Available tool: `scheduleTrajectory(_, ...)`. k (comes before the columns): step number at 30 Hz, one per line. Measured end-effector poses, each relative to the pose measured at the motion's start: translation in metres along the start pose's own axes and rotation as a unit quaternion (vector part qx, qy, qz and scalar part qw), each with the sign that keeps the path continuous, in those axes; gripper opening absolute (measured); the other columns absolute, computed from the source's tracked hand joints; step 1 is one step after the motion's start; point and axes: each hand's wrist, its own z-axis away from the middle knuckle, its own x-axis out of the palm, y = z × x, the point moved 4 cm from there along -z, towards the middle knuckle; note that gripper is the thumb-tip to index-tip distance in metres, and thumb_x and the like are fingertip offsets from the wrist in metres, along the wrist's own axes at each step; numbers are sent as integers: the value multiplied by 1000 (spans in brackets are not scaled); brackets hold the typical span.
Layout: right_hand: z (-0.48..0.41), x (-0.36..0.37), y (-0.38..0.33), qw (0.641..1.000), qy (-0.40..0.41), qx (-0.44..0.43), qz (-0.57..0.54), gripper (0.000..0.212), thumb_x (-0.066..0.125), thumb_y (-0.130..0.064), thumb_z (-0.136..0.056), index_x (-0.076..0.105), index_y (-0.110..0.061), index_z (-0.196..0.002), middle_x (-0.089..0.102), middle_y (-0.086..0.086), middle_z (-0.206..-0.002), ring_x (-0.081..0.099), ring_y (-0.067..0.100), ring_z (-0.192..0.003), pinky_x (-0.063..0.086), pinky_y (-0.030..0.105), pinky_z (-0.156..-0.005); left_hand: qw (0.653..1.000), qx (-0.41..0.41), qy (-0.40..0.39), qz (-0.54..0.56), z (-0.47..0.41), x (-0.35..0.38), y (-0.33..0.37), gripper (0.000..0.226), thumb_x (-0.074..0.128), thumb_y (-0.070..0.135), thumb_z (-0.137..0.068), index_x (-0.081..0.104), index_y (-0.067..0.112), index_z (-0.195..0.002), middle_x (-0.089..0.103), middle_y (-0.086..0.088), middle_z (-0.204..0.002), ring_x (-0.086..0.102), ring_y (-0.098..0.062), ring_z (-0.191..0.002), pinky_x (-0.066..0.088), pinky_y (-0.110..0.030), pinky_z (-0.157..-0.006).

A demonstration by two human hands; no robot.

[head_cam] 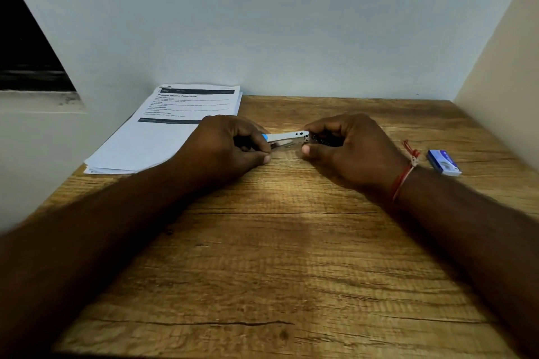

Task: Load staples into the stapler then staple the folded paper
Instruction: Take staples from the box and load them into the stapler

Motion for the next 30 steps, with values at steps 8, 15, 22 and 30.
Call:
scheduleTrajectory(8,2,4,-2,1000,4,15,1,32,90,-32,-94,83,-40,-123,84,-1,-93,81,27,-84,65,42,-79,1000,-19,2,3,1,-1,0,14,96,23,-89,91,27,-101,82,18,-113,72,4,-107,44,2,-79)
scheduleTrajectory(15,3,0,-21,993,8,79,-85,14,67,-24,-111,80,-19,-108,76,3,-75,63,10,-60,49,30,-59,996,-8,5,91,7,-7,14,43,101,36,-83,85,36,-123,84,10,-108,79,-5,-102,58,-11,-93)
scheduleTrajectory(22,21,9,-42,929,-61,257,-261,29,61,-15,-112,72,10,-121,67,14,-65,53,20,-48,38,26,-41,987,140,73,13,7,-11,28,48,103,28,-80,86,21,-125,81,8,-128,75,-2,-116,57,-11,-100)
scheduleTrajectory(30,23,10,-46,913,-149,308,-220,40,60,-24,-112,69,10,-131,68,13,-69,48,14,-44,33,24,-40,980,181,84,0,9,-13,33,25,98,24,-87,90,19,-111,85,11,-115,80,-4,-109,59,-17,-99)
